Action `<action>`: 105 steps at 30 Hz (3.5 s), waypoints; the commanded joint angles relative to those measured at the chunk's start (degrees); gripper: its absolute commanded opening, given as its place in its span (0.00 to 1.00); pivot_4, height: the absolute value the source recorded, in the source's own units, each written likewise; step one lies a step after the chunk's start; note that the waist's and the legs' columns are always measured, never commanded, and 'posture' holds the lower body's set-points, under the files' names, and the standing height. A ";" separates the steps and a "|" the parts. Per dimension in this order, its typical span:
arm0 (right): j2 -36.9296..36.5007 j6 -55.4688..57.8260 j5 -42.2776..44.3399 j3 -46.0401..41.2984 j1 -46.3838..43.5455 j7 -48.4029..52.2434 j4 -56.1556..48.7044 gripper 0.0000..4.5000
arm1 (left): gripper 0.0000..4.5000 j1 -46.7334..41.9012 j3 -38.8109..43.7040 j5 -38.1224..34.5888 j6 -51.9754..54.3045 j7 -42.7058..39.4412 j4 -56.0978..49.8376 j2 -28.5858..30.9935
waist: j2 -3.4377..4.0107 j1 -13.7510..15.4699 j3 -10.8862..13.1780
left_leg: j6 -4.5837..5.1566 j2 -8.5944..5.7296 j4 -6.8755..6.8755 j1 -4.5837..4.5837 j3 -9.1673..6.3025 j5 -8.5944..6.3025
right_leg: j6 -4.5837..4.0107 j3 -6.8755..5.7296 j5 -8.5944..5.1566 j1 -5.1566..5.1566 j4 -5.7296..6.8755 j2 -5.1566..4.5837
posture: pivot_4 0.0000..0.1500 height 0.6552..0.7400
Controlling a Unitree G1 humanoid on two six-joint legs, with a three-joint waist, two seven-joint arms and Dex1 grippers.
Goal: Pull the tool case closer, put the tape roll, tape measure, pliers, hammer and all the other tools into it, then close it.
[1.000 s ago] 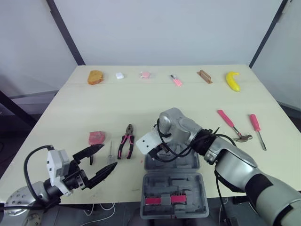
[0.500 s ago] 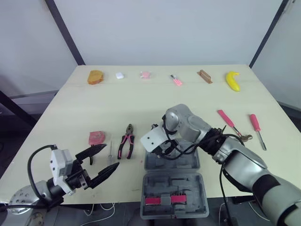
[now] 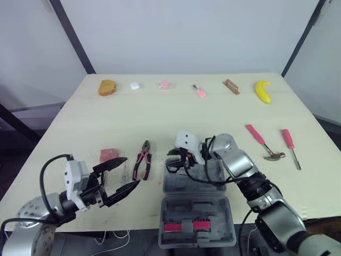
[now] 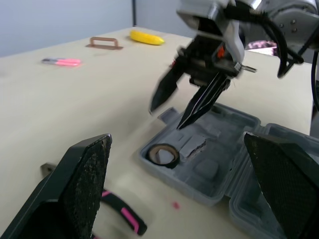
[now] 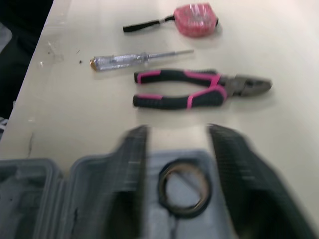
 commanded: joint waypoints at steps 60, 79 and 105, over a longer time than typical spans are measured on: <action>-22.31 -12.92 27.51 -40.63 37.70 -15.75 -18.05 0.11 | 1.00 1.52 10.08 2.97 -6.43 2.51 20.94 -3.52 | -0.13 0.77 0.03 | 0.02 -0.03 -0.04 -0.02 0.06 -0.01 | 0.03 0.02 -0.02 0.04 -0.12 -0.03 | 1.00 1.00; -25.21 -26.63 37.42 -62.34 59.74 -10.90 -0.65 0.83 | 1.00 5.12 14.82 4.10 -10.32 6.57 32.66 -4.16 | -0.24 0.71 -0.08 | 0.04 0.00 -0.05 0.16 0.12 -0.02 | 0.06 0.07 -0.02 0.34 -0.45 -0.02 | 1.00 1.00; -35.03 -12.05 45.21 -43.70 54.62 -0.85 -31.12 0.98 | 1.00 -11.13 1.48 17.93 3.98 36.61 25.29 -9.33 | -0.21 2.19 -0.21 | 0.04 -0.04 0.00 0.11 0.03 -0.02 | 0.22 0.14 0.09 0.36 -0.49 -0.03 | 1.00 1.00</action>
